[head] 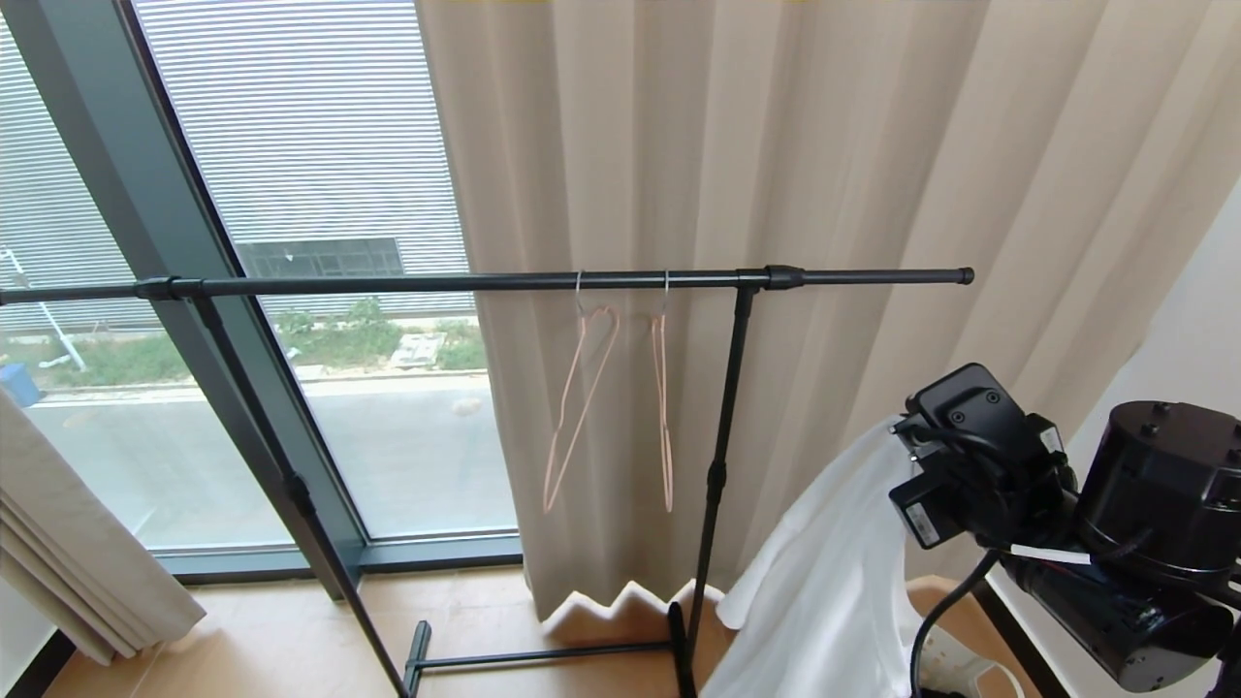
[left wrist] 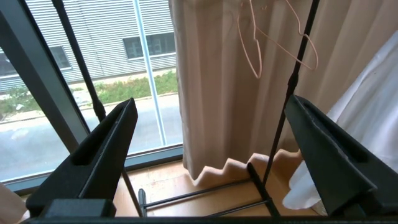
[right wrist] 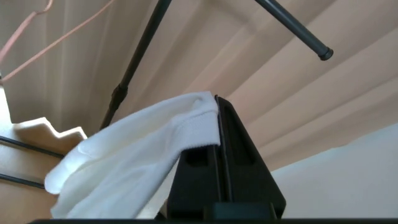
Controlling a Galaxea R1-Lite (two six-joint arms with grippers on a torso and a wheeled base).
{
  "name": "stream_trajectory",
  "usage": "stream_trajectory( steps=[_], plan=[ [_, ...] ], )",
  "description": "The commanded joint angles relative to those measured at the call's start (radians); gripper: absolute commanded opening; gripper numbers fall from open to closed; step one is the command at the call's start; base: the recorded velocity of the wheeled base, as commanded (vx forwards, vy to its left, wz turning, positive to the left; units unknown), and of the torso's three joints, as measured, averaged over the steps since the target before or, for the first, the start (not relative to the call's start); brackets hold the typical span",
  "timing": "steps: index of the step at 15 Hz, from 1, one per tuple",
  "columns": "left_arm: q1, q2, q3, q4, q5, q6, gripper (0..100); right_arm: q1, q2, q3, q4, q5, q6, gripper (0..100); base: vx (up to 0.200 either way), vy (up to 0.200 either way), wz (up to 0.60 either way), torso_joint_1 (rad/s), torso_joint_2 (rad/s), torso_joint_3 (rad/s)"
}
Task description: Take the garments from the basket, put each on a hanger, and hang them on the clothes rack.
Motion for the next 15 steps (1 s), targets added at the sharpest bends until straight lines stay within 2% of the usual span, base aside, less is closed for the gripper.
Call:
stream_trajectory(
  steps=[1,5,9,10,12,15],
  plan=[
    [0.000,0.001,0.000,0.001,0.000,0.004,100,0.052,-0.067,0.018,-0.001,-0.004,-0.008,0,0.000,0.000,0.00,0.000,0.00,0.000],
    [0.000,0.001,0.000,0.001,0.000,0.050,100,0.074,-0.092,0.059,0.007,-0.009,-0.009,0,0.000,0.000,0.00,0.000,0.00,0.000],
    [0.000,0.001,0.000,0.003,0.022,0.033,100,0.074,-0.104,0.067,0.005,-0.003,-0.009,0,0.000,0.000,0.00,0.000,0.00,0.000],
    [0.000,0.003,0.000,0.001,0.073,0.027,100,0.077,-0.104,0.062,0.005,0.003,-0.008,0,0.000,0.000,0.00,0.000,0.00,0.000],
    [0.000,0.001,0.000,0.001,0.082,-0.002,100,0.081,-0.109,0.068,0.002,0.003,-0.008,0,0.000,0.000,0.00,0.000,0.00,0.000],
    [0.002,0.012,0.000,0.010,0.082,-0.002,100,0.140,-0.055,0.004,0.010,0.005,-0.001,0,0.000,0.000,0.00,0.000,0.00,0.000]
  ],
)
